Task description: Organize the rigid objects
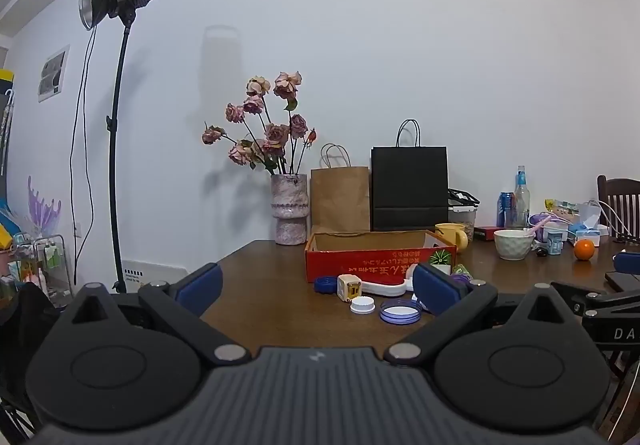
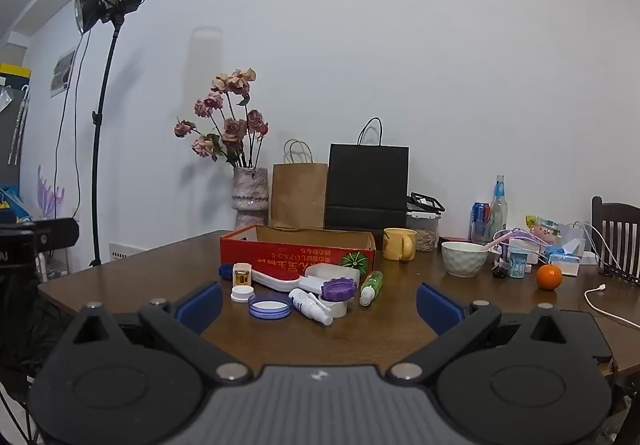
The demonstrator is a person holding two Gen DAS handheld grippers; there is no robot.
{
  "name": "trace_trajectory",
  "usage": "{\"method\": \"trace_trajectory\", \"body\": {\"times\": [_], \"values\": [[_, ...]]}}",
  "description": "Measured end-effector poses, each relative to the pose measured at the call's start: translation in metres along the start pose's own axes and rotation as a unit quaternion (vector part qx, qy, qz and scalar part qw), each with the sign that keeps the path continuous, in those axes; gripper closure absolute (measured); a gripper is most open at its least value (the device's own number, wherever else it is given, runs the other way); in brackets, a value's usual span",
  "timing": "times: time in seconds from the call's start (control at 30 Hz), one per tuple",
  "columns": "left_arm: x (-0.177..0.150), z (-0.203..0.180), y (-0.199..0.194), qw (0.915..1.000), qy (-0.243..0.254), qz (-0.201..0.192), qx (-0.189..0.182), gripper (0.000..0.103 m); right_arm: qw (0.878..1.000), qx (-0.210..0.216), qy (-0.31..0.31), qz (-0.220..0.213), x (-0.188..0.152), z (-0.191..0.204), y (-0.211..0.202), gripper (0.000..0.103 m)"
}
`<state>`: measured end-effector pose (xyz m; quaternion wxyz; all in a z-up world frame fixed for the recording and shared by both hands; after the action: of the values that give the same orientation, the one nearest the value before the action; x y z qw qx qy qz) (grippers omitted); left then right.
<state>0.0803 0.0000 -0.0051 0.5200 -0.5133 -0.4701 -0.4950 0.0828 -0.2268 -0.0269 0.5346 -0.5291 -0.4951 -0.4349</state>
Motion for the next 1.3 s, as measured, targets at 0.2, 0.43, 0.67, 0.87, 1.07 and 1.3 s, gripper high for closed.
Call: {"method": "trace_trajectory", "body": {"times": [0.2,0.43,0.67,0.87,1.07,1.3], "values": [[0.0,-0.001,0.001,1.0,0.0,-0.001,0.001,0.0,1.0,-0.003,-0.002,0.004,0.0,-0.001,0.002,0.0],[-0.006,-0.007,0.004,1.0,-0.001,-0.001,0.001,0.0,1.0,-0.002,-0.001,0.004,-0.002,-0.001,0.0,0.0],[-0.005,-0.005,0.003,1.0,-0.004,-0.001,0.001,0.0,1.0,-0.002,0.001,0.006,-0.003,-0.002,0.002,0.0],[-0.007,-0.006,0.0,1.0,0.003,-0.004,0.002,0.0,1.0,-0.007,-0.003,0.004,-0.005,-0.001,0.001,0.0],[-0.006,-0.009,0.0,0.9999,0.008,-0.008,0.003,0.0,1.0,-0.008,0.003,0.006,-0.006,-0.002,0.0,0.0],[-0.006,-0.003,0.001,1.0,0.0,-0.002,0.001,0.0,1.0,-0.004,-0.001,0.009,-0.005,0.003,0.002,0.0]]}}
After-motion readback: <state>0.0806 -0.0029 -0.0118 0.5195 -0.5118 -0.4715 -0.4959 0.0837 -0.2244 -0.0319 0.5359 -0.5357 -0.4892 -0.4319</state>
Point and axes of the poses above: each gripper's, at about its wrist camera, not at the fingertips, and y roughly the way its jaws point, z to its left, x to its top, the point moved 8 cm from there along y, roughly the way its jaws point, and after that the axes turned 1 degree about -x, right-handed, at the moved point
